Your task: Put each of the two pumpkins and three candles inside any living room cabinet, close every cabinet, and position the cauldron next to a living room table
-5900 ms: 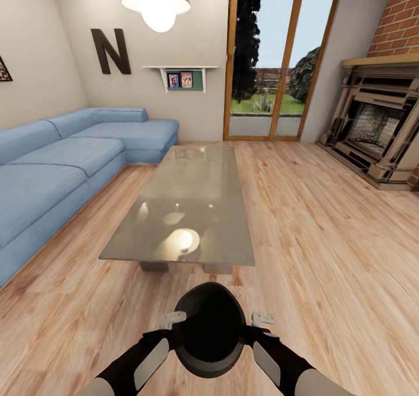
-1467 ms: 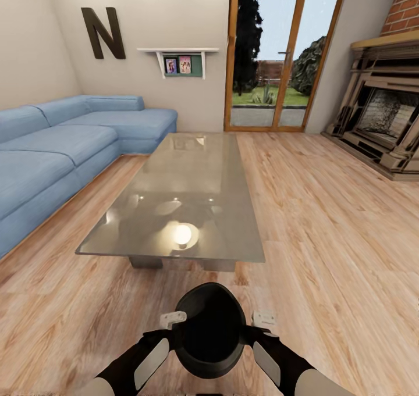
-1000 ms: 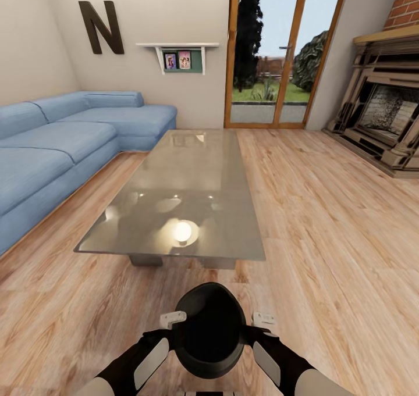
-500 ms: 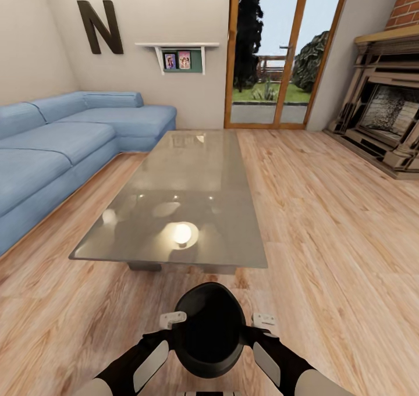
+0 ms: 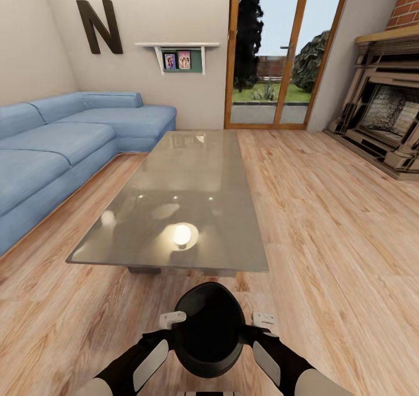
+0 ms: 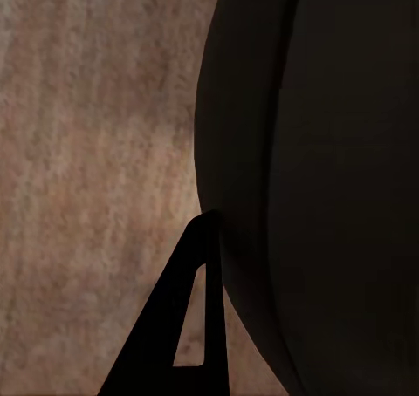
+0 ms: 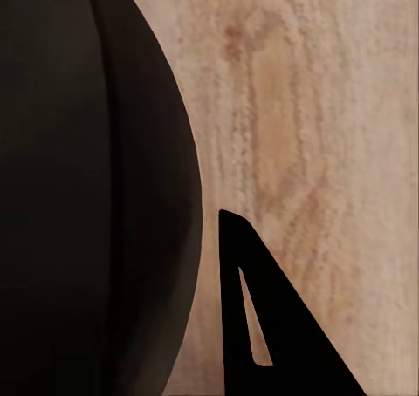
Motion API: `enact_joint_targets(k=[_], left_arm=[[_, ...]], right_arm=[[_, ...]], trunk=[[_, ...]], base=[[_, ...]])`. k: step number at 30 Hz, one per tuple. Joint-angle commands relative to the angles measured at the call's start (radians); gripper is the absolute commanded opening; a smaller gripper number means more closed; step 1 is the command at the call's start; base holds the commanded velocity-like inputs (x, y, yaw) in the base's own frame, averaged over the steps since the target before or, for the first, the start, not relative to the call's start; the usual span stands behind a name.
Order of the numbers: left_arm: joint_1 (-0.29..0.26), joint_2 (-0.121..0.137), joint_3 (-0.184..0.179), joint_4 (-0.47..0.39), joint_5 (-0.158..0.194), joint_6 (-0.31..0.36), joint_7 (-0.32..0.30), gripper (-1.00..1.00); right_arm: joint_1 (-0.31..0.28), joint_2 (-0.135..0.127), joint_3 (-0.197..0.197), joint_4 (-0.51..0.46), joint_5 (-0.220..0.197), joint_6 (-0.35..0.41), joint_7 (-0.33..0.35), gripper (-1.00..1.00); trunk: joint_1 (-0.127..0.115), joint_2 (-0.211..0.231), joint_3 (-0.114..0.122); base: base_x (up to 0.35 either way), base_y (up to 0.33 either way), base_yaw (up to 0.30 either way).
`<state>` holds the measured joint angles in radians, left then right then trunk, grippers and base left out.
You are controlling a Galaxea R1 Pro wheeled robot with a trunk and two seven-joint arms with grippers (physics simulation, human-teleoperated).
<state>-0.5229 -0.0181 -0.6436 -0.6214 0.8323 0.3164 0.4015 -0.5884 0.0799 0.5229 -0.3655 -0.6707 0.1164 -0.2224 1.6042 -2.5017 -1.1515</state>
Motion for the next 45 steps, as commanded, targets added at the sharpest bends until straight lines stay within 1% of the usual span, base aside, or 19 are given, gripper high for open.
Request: enact_joint_targets(k=[1,14,20,30,31,32,45], left_arm=[[-0.002,0.001,0.03,-0.003,-0.019,-0.008,0.009,-1.0],[-0.002,0.003,0.03,-0.003,-0.019,-0.008,0.01,-1.0],[-0.002,0.003,0.03,-0.003,-0.019,-0.008,0.01,-1.0],[-0.002,0.003,0.03,-0.003,-0.019,-0.009,0.01,-1.0],[-0.002,0.003,0.03,-0.003,-0.019,-0.009,0.011,-1.0],[-0.002,0.003,0.03,-0.003,-0.019,-0.009,0.011,1.0],[-0.002,0.003,0.03,-0.003,-0.019,-0.008,0.011,1.0]], right_arm=[[-0.001,-0.002,0.007,0.051,-0.001,0.005,-0.014,-1.0],[-0.001,-0.002,0.008,0.051,-0.001,0.005,-0.014,-1.0],[-0.001,-0.002,0.008,0.051,-0.001,0.005,-0.014,-1.0],[-0.001,-0.002,0.008,0.051,-0.001,0.004,-0.014,-1.0],[-0.001,-0.002,0.008,0.051,-0.001,0.004,-0.014,1.0],[-0.001,-0.002,0.008,0.051,-0.001,0.004,-0.014,1.0],[-0.001,-0.002,0.008,0.051,-0.001,0.005,-0.013,1.0]], trunk=[[0.0,0.0,-0.001],[0.0,0.0,-0.001],[0.0,0.0,-0.001],[0.0,0.0,-0.001],[0.0,0.0,-0.001],[0.0,0.0,-0.001],[0.0,0.0,-0.001]], base=[[0.068,0.0,0.0],[0.009,0.0,0.0],[0.135,0.0,0.0],[0.009,0.0,0.0],[0.0,0.0,0.0],[0.0,0.0,0.0],[0.0,0.0,0.0]])
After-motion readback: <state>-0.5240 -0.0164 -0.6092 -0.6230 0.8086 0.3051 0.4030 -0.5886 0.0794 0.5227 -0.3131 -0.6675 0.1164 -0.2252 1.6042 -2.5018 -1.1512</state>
